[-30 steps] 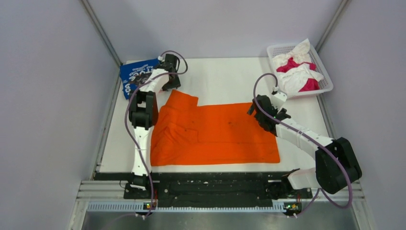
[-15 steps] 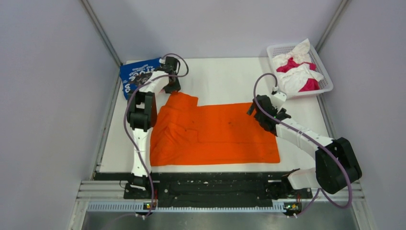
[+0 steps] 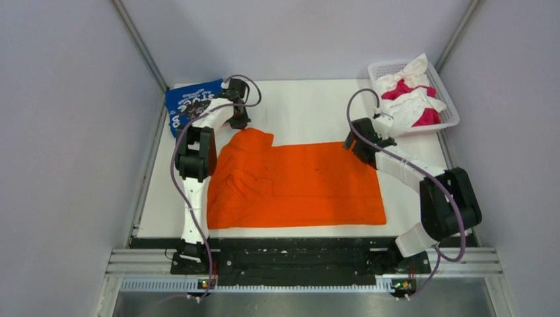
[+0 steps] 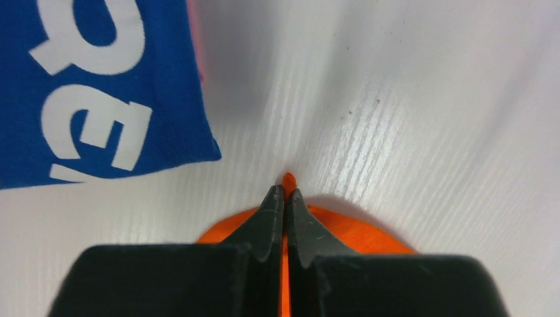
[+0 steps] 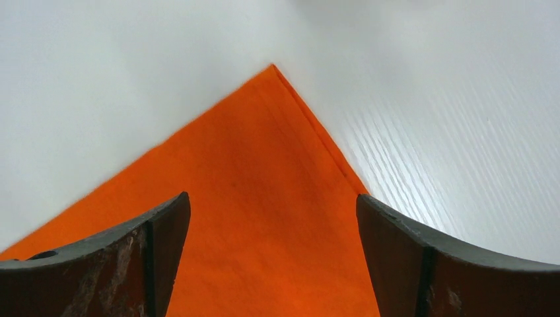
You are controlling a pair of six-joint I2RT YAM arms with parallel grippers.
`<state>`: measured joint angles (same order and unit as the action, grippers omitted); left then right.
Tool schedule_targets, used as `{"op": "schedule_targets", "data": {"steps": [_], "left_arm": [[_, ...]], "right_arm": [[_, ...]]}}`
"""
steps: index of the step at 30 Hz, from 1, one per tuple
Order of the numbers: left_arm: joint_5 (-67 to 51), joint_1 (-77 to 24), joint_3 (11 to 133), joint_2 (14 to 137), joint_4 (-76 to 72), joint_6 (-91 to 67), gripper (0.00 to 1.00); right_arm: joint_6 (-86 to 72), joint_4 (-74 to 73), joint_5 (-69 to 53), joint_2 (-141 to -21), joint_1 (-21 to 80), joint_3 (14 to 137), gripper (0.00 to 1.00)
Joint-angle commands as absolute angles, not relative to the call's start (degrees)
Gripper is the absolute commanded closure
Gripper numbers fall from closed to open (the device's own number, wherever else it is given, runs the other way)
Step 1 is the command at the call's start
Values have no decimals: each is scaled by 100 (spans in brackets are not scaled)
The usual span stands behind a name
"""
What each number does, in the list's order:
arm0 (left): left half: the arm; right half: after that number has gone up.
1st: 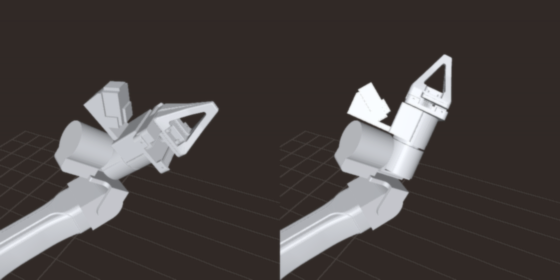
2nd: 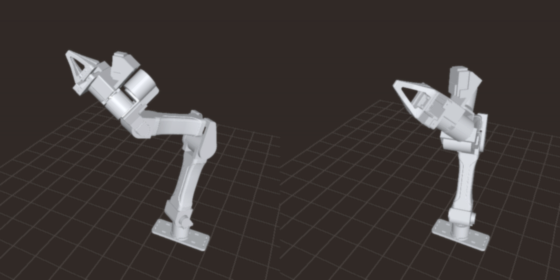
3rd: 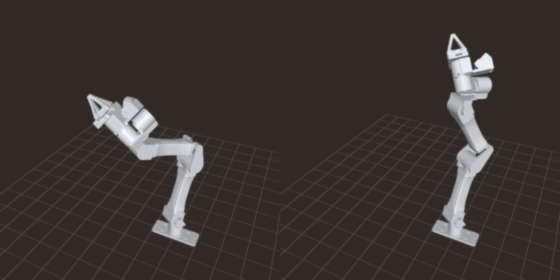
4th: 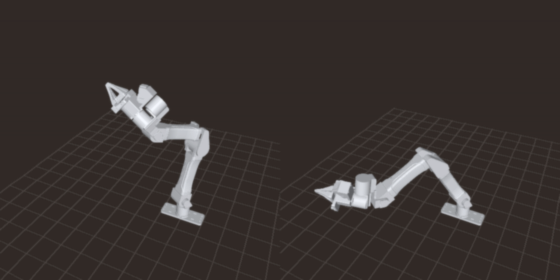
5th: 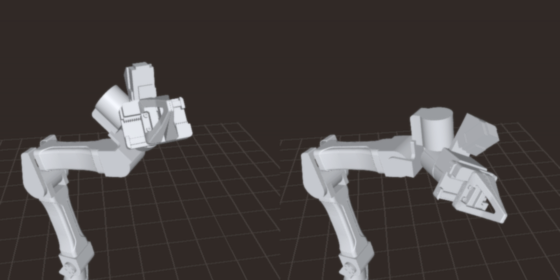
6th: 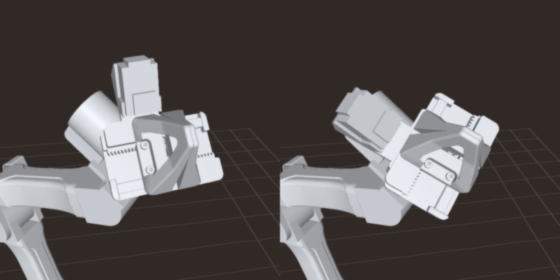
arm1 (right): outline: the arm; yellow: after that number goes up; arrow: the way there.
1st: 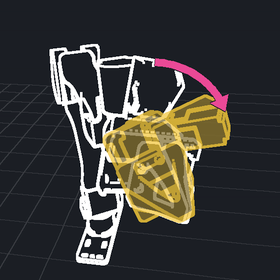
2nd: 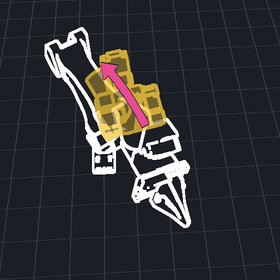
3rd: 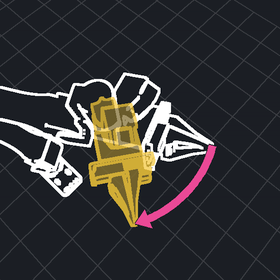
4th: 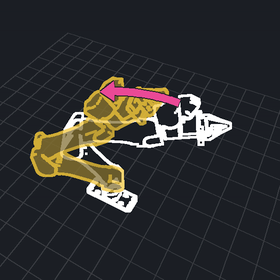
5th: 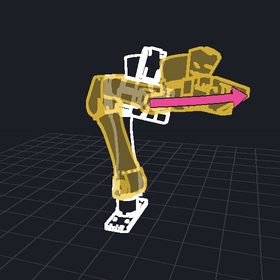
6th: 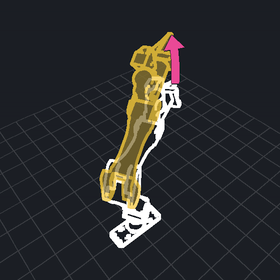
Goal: Fold and stack the t-shirts
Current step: Grab the side of the flattened tshirt furthest away from the robot with both arms
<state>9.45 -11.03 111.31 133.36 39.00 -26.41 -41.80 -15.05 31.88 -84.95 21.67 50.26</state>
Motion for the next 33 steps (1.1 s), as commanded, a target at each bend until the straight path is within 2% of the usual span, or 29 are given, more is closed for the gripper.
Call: {"op": "schedule_targets", "data": {"steps": [1,7,11,14,21,33], "left_arm": [[701,-1235,10908,12755,3938,-2557,100],[690,-1536,10236,11857,3714,-2531,100],[901,-1738,9597,11252,3489,-2586,100],[986,-1802,9234,10936,3466,-2650,100],[1017,-1874,8424,10383,3308,-2780,100],[990,-1906,8045,9957,3267,-2817,100]], "right_arm": [[-3530,-1612,3131,-9419,1885,6230,8],[-3129,-2093,3188,-10880,1660,7603,21],[-3038,-2339,3050,-11569,1493,8231,34],[-3000,-2389,3158,-11814,1459,8415,38],[-3051,-2380,3009,-11700,1442,8103,49],[-2944,-2407,3273,-11249,1399,7493,54]]}}
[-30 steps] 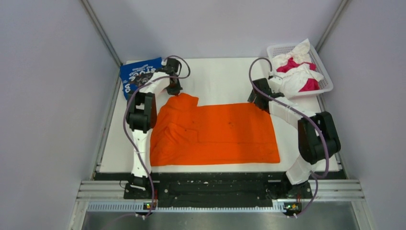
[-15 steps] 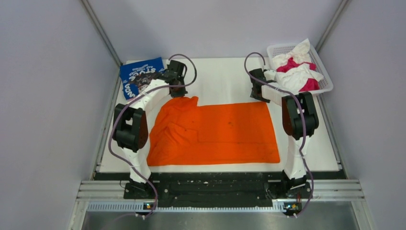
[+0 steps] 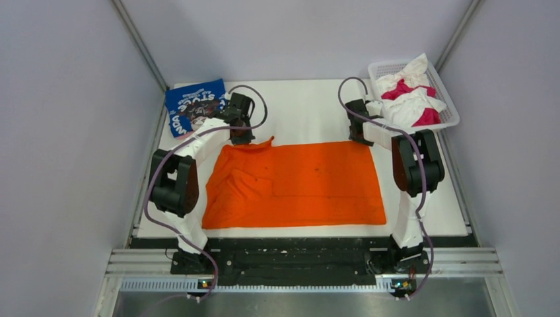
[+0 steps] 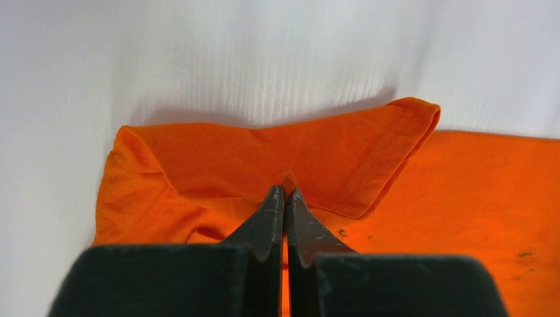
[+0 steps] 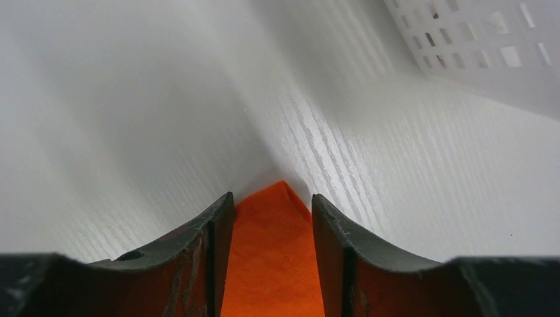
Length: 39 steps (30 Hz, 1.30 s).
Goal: Fold and stack the t-shirts
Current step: Grab the side of the flattened tshirt furthest away from the robot with both arms, then fold the other side of the tshirt into a rectangle
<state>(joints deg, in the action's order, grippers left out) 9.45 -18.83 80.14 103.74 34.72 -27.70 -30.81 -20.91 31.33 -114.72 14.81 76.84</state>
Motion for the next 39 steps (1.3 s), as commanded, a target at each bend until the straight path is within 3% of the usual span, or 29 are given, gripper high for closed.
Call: {"op": "schedule_targets", "data": {"steps": [1,11,13,25,39], "left_arm": [[988,-1905,8050,9948,3276,-2813,100],[1010,-1903,7954,9723,3278,-2847,100],[990,-1905,7926,9679,3278,-2852,100],[1258,-1990,7302,8883,3357,-3022,100],[1991,-2303,5893,7094,3730,-3842,100]], "right_arm": [[-2922,-2407,3272,-11223,1398,7464,56],[-3064,-2309,3220,-11118,1389,7444,89],[-3073,-2237,3262,-11051,1395,7459,99],[-2782,-1591,2930,-9349,1472,6250,100],[-3441,-2238,3227,-7694,2082,5141,100]]}}
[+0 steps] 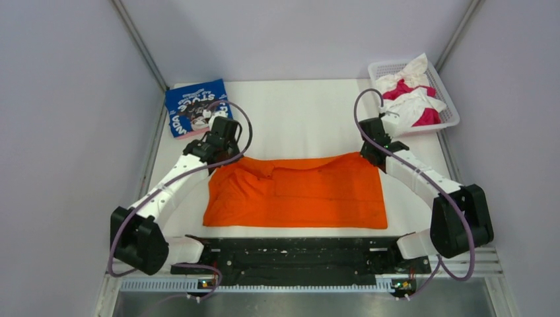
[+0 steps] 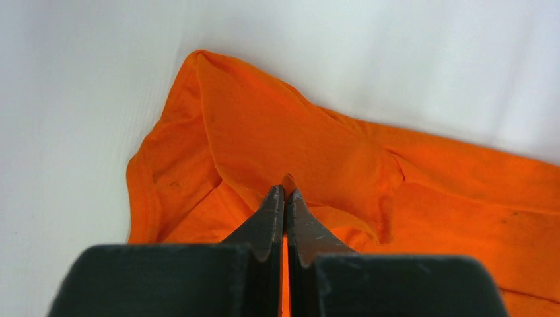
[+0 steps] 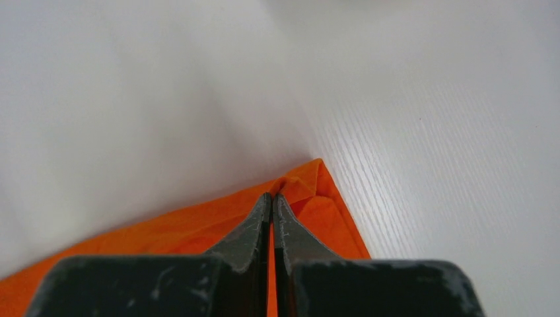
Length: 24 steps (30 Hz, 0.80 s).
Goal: Fold and stack the t-shirts
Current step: Fold the other side of the tshirt into a rectangle
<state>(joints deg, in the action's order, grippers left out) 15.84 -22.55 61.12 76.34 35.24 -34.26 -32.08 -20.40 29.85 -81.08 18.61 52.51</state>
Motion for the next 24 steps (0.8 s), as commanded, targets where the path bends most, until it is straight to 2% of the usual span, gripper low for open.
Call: {"op": "schedule_targets", "data": {"steps": [1,16,24], "left_arm": [[2086,-2317,5863,7004,3863,-3930,100],[1990,-2844,4873,5463,4758,-4705,100],[2008,-2941,4174,5190,4978,-5125,100]], "right_arm": [[-3466,-2275,3265,-7643,2128,5106,100],[-3654,-2937,3706,-7171,2303,5013,100],[-3811,-3002,3486,-7073,2307,4728,100]]}}
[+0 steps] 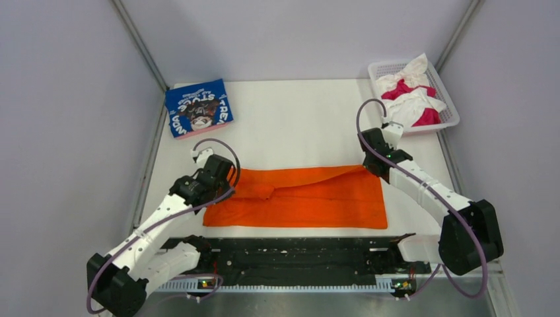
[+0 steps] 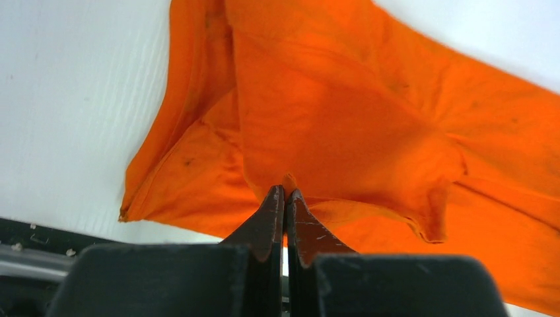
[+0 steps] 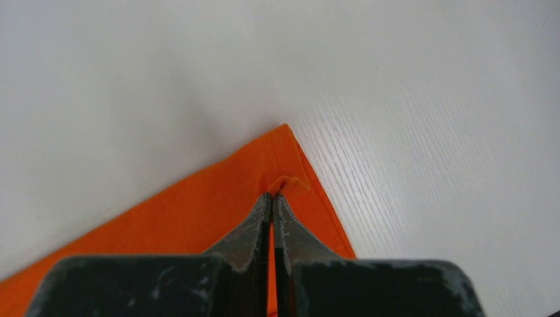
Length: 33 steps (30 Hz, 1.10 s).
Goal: Fold and stack the t-shirts
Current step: Fold the other side of the tshirt into a rectangle
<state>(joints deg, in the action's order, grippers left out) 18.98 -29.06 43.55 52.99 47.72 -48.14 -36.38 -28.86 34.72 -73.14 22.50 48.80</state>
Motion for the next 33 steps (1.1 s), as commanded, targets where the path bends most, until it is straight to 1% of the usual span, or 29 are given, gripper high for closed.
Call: {"op": "schedule_targets", "data": {"steps": [1,6,7,9,10,11,12,13,15,16,17,18,19,20,21,22,24,28,30,33], "left_arm": [[1980,-2943,4144,5155,5002,-5132,100],[1826,-2946,3875,5065,5016,-5227,100],[1697,-2945,3830,5085,4989,-5218,100],[1501,-2965,3746,5116,4975,-5203,88],[1459,-2984,3687,5111,4964,-5211,78],[1437,-3002,3594,5080,4970,-5282,72],[1361,-3005,3510,5043,4942,-5327,69],[1291,-3021,3438,4985,4926,-5338,66],[1344,-3025,3389,4822,5054,-5456,54],[1414,-3024,3424,4758,5144,-5502,47],[1447,-3025,3490,4684,5196,-5494,42],[1445,-3028,3572,4631,5193,-5456,36],[1413,-3031,3657,4601,5137,-5384,25],[1350,-3030,3746,4617,5017,-5293,12],[1241,-3024,3835,4659,4852,-5163,6],[1047,-3026,3913,4757,4667,-5051,3],[665,-3026,4165,5029,4288,-4810,1],[696,-3031,4718,5662,3989,-4463,1],[657,-3024,4773,5987,3772,-4501,1],[676,-3023,4573,6500,3573,-4854,1]], "right_arm": [[-3867,-3033,3471,-7025,2304,4670,100],[-4160,-3237,3323,-6800,2306,4288,100],[-4243,-3278,3296,-6760,2305,4187,95],[-4320,-3297,3208,-6705,2303,4023,89],[-4320,-3306,3122,-6681,2307,3971,83],[-4303,-3353,2990,-6663,2308,3950,74],[-4324,-3407,2885,-6640,2305,3940,65],[-4337,-3475,2812,-6591,2304,3935,61],[-4424,-3675,2828,-6404,2306,3957,53],[-4464,-3750,2894,-6275,2305,3970,45],[-4534,-3814,2974,-6133,2311,3980,26],[-4559,-3813,3010,-5962,2304,3981,9],[-4539,-3745,3001,-5800,2304,3963,2],[-4473,-3616,2873,-5655,2304,3933,1],[-4380,-3398,2700,-5514,2305,3884,1],[-4275,-3164,2461,-5391,2305,3807,1],[-4124,-2583,1952,-5206,2310,3614,1],[-3978,-1179,942,-5144,2304,3161,1],[-3980,-505,485,-5402,2307,3020,1],[-4032,-59,118,-6073,2305,3098,1]]}}
